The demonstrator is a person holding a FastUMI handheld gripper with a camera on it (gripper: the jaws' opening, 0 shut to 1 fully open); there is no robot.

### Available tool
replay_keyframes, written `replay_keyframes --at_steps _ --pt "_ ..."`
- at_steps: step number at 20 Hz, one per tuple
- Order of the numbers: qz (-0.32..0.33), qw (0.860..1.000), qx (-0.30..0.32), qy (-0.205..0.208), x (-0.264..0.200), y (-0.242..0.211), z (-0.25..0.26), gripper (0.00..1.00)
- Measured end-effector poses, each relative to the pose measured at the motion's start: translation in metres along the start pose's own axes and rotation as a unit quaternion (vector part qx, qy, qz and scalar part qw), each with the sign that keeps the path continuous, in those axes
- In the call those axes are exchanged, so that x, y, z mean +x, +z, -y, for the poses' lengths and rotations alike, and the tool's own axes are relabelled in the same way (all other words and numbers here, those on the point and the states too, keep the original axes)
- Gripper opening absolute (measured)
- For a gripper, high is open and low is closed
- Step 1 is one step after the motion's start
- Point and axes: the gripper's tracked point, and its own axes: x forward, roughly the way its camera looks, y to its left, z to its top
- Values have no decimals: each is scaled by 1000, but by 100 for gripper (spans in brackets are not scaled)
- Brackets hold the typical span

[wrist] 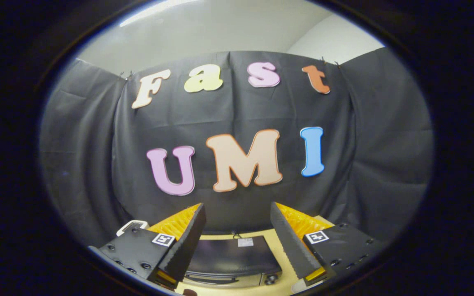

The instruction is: Open the toaster oven, put the food inside, and close the toaster oven door.

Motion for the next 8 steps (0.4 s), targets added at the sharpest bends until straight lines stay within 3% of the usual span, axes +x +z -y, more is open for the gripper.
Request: replay_keyframes --at_steps 8 --pt "62 996 -50 -50 -11 51 53 99"
